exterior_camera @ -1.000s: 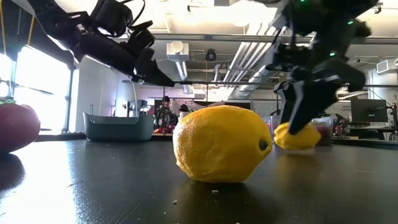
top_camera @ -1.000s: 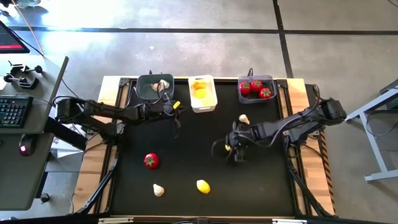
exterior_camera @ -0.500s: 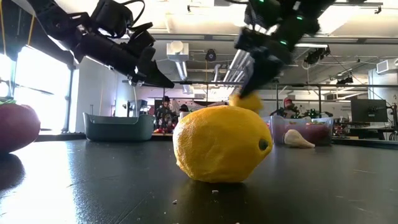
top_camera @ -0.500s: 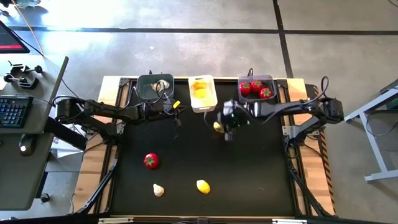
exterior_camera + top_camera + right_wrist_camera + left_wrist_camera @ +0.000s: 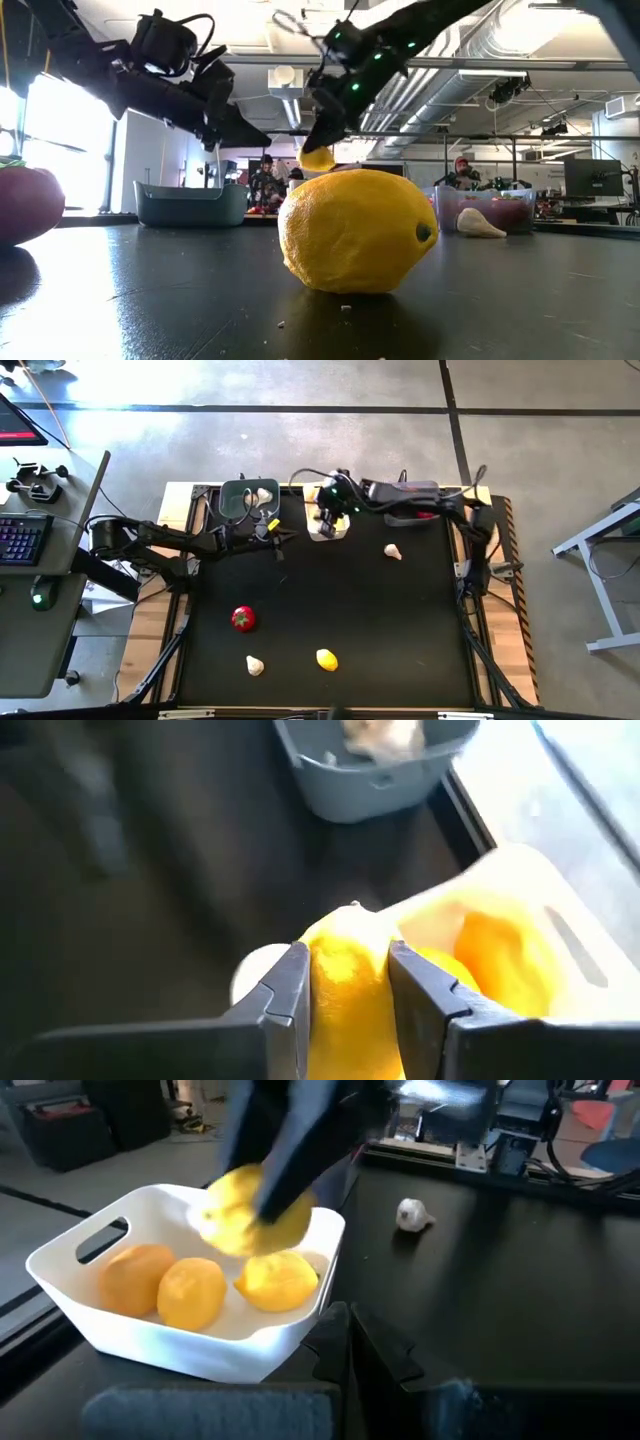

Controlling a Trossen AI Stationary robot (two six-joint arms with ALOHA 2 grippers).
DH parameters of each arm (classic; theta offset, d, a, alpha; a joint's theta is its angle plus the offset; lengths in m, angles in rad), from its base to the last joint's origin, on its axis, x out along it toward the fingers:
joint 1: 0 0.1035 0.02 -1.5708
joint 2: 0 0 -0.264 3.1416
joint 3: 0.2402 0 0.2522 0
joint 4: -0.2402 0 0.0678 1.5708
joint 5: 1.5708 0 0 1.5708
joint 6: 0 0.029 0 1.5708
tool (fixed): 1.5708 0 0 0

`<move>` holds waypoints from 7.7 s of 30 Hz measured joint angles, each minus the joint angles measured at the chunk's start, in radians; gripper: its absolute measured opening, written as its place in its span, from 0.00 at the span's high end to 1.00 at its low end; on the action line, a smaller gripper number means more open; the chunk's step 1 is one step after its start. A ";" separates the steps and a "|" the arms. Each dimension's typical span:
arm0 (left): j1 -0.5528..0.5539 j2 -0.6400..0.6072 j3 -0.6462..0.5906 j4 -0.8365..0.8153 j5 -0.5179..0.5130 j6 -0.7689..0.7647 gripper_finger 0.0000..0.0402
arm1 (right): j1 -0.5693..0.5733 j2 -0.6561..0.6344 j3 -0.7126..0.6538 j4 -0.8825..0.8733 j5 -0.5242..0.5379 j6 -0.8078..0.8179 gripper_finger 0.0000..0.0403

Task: Sort produce into baskets
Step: Put the yellow lemon into the white bin, then put the white garlic into the blue bin

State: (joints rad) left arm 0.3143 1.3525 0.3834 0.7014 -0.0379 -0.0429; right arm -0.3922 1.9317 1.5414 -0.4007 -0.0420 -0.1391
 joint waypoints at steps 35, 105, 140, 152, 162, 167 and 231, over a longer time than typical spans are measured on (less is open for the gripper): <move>0.006 0.000 -0.002 0.041 0.106 0.067 1.00 | 0.049 0.154 0.146 -0.113 0.076 0.123 0.77; -1.156 0.082 0.581 -1.277 -0.230 -0.748 0.93 | 0.292 -0.508 -0.899 0.802 0.322 0.187 1.00; -1.168 0.487 0.841 -1.526 -0.163 -0.502 0.38 | 0.308 -0.508 -0.898 0.748 0.322 0.187 1.00; -1.165 0.508 0.841 -1.524 -0.187 -0.467 0.51 | 0.308 -0.508 -0.898 0.747 0.322 0.187 1.00; -1.044 0.443 0.841 -1.546 -0.216 -0.369 0.82 | 0.308 -0.508 -0.898 0.741 0.322 0.187 1.00; -0.930 0.328 0.841 -1.573 -0.277 -0.266 0.82 | 0.308 -0.508 -0.898 0.740 0.322 0.186 1.00; 0.527 0.245 0.606 -1.291 -0.048 0.483 0.55 | 0.248 -0.507 -0.881 0.739 0.327 0.083 0.99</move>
State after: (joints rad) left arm 0.8412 1.5973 0.9894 -0.5895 -0.0856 0.4404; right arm -0.1444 1.4246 0.6605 0.3388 0.2852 -0.0565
